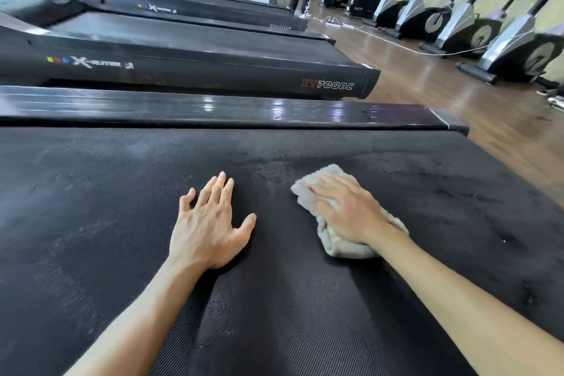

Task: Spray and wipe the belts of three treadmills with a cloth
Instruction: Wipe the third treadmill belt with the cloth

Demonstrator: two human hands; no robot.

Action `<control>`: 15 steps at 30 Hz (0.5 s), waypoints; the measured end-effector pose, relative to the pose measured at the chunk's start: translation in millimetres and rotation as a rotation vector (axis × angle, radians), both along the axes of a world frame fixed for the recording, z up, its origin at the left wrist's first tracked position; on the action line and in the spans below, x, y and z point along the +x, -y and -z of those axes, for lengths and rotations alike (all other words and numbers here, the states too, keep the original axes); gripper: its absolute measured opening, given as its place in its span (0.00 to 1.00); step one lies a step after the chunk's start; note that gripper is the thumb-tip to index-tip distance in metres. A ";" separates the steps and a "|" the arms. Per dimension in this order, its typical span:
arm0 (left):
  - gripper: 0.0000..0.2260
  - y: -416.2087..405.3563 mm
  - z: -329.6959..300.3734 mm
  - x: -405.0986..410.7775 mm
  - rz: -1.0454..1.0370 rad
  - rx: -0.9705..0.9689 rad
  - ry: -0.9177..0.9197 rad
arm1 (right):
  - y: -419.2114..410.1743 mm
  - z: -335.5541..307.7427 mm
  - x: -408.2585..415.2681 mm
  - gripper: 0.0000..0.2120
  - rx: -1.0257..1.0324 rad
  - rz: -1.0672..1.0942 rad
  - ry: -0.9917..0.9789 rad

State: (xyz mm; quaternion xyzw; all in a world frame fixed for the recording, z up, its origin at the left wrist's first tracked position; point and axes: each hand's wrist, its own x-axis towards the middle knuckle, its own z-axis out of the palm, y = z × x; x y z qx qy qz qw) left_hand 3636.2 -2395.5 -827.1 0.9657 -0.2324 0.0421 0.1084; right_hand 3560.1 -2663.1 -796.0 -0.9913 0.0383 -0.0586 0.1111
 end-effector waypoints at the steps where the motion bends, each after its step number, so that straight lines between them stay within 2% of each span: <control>1: 0.44 0.3 0.2 0.5 0.000 -0.003 0.002 | 8.5 -1.0 2.2 0.14 0.015 0.076 -0.014; 2: 0.44 0.4 0.6 0.4 0.001 0.006 0.000 | 13.7 -1.6 10.7 0.13 0.019 0.146 -0.018; 4: 0.45 0.9 0.6 -0.1 -0.001 0.015 0.004 | 11.9 -5.1 35.0 0.22 -0.015 0.257 0.047; 6: 0.45 0.9 0.1 0.2 -0.002 0.018 0.010 | -0.5 -8.1 60.9 0.25 -0.051 0.314 0.111; 8: 0.45 0.8 -1.2 0.6 -0.001 0.022 0.006 | -20.1 -4.4 80.6 0.23 -0.030 0.255 0.123; 10: 0.45 0.8 -0.7 0.4 -0.001 0.026 0.004 | -44.7 5.8 77.2 0.19 -0.061 0.115 0.050; 12: 0.45 -0.2 -1.1 0.7 0.005 0.031 -0.002 | -49.5 18.3 53.6 0.21 -0.039 -0.048 0.000; 15: 0.44 -0.5 0.1 0.5 0.000 0.019 0.003 | -22.4 18.4 20.6 0.17 -0.003 -0.055 0.031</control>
